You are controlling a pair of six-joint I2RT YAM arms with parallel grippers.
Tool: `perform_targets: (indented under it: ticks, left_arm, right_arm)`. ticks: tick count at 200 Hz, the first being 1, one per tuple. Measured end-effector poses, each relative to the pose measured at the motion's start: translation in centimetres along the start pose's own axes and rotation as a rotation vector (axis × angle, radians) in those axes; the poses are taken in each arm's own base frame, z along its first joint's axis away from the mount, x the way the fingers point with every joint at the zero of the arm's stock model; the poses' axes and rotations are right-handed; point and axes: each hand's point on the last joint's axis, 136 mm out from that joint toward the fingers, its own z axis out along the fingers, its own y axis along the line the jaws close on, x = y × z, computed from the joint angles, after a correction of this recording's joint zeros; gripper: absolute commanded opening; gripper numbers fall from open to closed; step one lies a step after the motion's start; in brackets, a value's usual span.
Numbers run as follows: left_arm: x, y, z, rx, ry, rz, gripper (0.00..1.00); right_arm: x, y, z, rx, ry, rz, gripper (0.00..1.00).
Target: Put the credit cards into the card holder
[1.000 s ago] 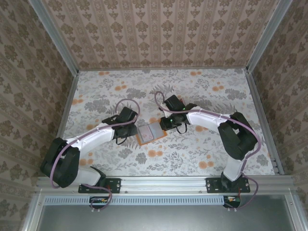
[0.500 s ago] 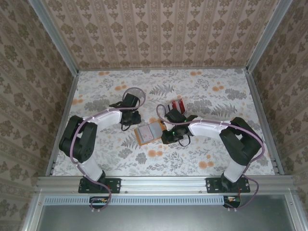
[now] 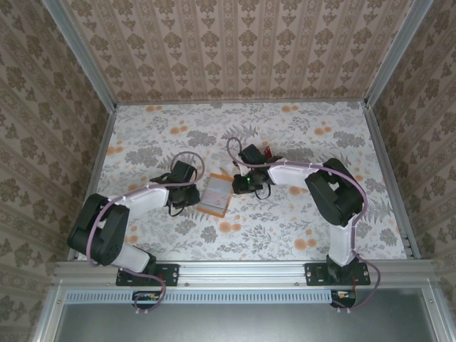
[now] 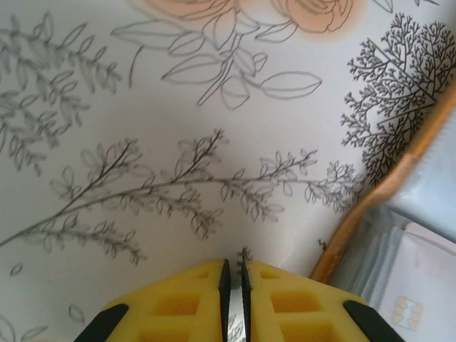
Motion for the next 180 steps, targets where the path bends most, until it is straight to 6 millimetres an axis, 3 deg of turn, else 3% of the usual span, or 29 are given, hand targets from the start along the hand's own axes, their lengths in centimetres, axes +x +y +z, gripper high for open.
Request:
perform_targets:
  ticks: [21,42,100,180]
  left_arm:
    - [0.4,-0.4,0.0,0.004,-0.019,-0.010,0.16]
    - [1.0,-1.3,0.0,0.002,-0.029,-0.002,0.16]
    - [2.0,-3.2,0.5,-0.033,-0.052,0.016,0.17]
    - [2.3,-6.6,1.0,0.004,-0.074,0.039,0.20]
  right_arm:
    - [-2.2,0.9,0.4,-0.024,-0.023,-0.008,0.12]
    - [-3.0,1.6,0.9,-0.047,-0.020,-0.018,0.11]
    - [-2.9,2.4,2.5,-0.077,0.049,-0.033,0.12]
    - [-3.3,3.8,1.7,-0.105,0.071,-0.076,0.12]
